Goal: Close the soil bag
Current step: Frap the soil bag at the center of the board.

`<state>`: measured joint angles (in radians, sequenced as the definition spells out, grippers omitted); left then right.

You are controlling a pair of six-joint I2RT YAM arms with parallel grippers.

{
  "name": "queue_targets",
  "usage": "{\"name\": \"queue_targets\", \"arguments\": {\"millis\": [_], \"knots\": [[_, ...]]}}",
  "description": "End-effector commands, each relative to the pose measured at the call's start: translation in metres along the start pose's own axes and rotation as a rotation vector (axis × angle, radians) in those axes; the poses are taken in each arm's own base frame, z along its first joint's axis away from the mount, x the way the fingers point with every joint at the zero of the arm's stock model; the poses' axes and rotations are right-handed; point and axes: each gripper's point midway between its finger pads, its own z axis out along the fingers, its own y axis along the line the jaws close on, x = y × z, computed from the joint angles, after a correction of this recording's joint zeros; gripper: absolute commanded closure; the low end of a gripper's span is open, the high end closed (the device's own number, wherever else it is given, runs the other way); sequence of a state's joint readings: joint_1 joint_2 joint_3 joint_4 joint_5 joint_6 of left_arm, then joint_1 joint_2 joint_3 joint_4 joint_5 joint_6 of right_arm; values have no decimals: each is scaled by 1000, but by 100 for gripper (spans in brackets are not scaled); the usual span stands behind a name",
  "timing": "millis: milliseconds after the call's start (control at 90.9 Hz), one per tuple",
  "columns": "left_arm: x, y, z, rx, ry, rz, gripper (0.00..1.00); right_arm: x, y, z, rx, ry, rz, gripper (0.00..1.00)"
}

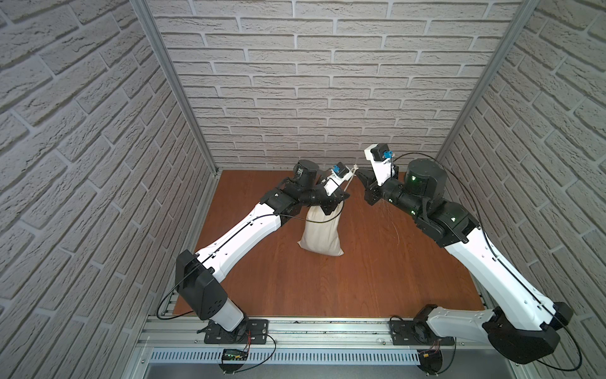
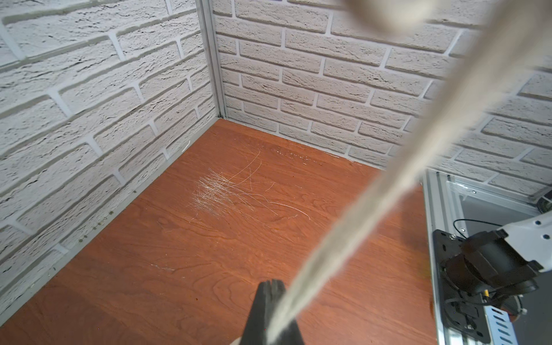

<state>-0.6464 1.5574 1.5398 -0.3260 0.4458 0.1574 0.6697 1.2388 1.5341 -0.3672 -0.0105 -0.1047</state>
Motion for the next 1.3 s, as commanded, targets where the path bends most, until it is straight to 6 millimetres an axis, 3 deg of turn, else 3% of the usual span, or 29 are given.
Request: {"name": "queue_targets", "arguments": {"millis": [0, 176, 704, 1045, 1287], "knots": [[-1, 15, 1, -62, -3, 6, 100, -48, -3, -14, 18, -157, 10, 97], [6, 22, 10, -58, 45, -30, 100, -48, -2, -13, 14, -159, 12, 97], [-6, 28, -2, -138, 40, -3, 100, -51, -3, -14, 19, -153, 25, 97], [23, 28, 2, -203, 222, 69, 100, -64, -10, -21, 67, -177, 25, 97], [32, 27, 3, -214, 286, 82, 100, -69, -22, -27, 135, -180, 24, 97]]}}
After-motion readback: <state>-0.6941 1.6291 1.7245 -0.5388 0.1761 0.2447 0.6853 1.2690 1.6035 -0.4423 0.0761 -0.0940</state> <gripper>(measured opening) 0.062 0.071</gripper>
